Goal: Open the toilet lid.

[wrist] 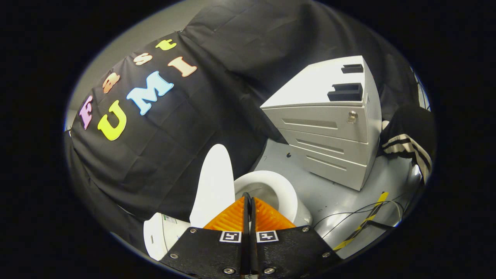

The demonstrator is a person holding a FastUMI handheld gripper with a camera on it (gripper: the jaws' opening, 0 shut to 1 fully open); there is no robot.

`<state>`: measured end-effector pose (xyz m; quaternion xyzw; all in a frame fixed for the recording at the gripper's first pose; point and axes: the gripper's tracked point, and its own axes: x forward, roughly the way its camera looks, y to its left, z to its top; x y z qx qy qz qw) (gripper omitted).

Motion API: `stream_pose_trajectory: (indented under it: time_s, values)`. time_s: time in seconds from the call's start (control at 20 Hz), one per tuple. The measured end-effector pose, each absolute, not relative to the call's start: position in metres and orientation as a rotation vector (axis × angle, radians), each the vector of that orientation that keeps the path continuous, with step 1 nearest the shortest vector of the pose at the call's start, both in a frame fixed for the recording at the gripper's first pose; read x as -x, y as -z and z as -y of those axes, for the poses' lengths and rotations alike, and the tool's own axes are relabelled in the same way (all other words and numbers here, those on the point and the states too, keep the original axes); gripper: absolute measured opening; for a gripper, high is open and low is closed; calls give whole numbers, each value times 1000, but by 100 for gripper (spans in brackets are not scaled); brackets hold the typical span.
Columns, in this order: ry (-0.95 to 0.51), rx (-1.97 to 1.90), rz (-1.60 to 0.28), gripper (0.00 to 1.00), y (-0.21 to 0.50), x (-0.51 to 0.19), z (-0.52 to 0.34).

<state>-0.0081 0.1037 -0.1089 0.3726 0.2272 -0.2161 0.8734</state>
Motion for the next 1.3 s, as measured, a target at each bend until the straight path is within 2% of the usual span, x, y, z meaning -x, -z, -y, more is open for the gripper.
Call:
stream_pose_trajectory:
  time_s: [0.45,1.3]
  values:
    - [389,-657,-396,0,50,-1,-138]
    - [331,-449,-325,0,-6,-8,-186]
